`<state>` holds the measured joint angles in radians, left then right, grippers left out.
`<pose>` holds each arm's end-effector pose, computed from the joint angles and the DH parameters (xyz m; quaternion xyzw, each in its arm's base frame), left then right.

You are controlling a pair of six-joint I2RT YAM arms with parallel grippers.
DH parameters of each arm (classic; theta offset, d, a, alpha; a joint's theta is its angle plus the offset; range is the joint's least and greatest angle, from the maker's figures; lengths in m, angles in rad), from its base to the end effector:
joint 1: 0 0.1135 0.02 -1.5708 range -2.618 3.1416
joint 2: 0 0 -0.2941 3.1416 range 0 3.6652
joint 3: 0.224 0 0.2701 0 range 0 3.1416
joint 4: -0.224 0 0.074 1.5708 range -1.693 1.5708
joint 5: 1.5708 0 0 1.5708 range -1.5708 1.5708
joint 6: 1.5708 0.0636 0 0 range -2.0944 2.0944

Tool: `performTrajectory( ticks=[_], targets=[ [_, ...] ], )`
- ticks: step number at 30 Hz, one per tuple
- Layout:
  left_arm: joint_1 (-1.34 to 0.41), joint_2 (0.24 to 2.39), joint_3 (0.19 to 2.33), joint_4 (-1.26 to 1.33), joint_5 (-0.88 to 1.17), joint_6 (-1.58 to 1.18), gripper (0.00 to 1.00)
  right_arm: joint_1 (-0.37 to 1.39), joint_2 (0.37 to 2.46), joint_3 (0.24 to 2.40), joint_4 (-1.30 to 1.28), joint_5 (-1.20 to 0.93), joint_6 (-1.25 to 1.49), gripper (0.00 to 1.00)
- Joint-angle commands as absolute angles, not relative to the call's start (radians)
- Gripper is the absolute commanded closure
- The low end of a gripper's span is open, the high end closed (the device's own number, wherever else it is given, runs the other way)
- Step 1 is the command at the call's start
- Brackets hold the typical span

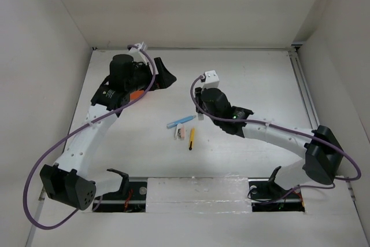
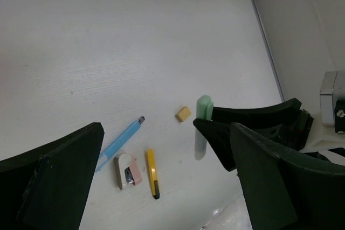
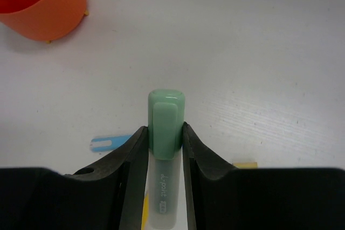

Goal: Sort the stationery into containers
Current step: Pick up the pen from the center of the board, then place the pen in the storage box.

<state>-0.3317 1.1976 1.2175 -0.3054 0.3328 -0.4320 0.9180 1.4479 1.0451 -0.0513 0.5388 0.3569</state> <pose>0.2802 -0.1185 0.4148 0.0596 0.7934 -0.3433 0.4991 0.2478 0.2704 0.3009 -0.0909 0.8246 0.1225 0.5447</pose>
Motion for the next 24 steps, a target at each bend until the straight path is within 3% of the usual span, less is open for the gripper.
performTrajectory(
  ticks=[1,11,16,24],
  targets=[
    [-0.33,1.195,1.246,-0.227,0.419,-0.452,0.0,0.928,1.398,1.039,0.15,0.473,0.167,1.0],
    [-0.33,1.172,1.143,-0.114,0.508,-0.503,0.0,0.891,1.355,1.026,0.245,0.335,0.132,1.0],
    [-0.33,1.152,1.088,-0.054,0.522,-0.523,0.0,0.825,1.287,0.93,0.458,0.026,0.02,1.0],
    [-0.33,1.134,1.057,0.043,0.598,-0.587,0.0,0.825,1.298,0.923,0.499,-0.052,-0.021,1.0]
  ],
)
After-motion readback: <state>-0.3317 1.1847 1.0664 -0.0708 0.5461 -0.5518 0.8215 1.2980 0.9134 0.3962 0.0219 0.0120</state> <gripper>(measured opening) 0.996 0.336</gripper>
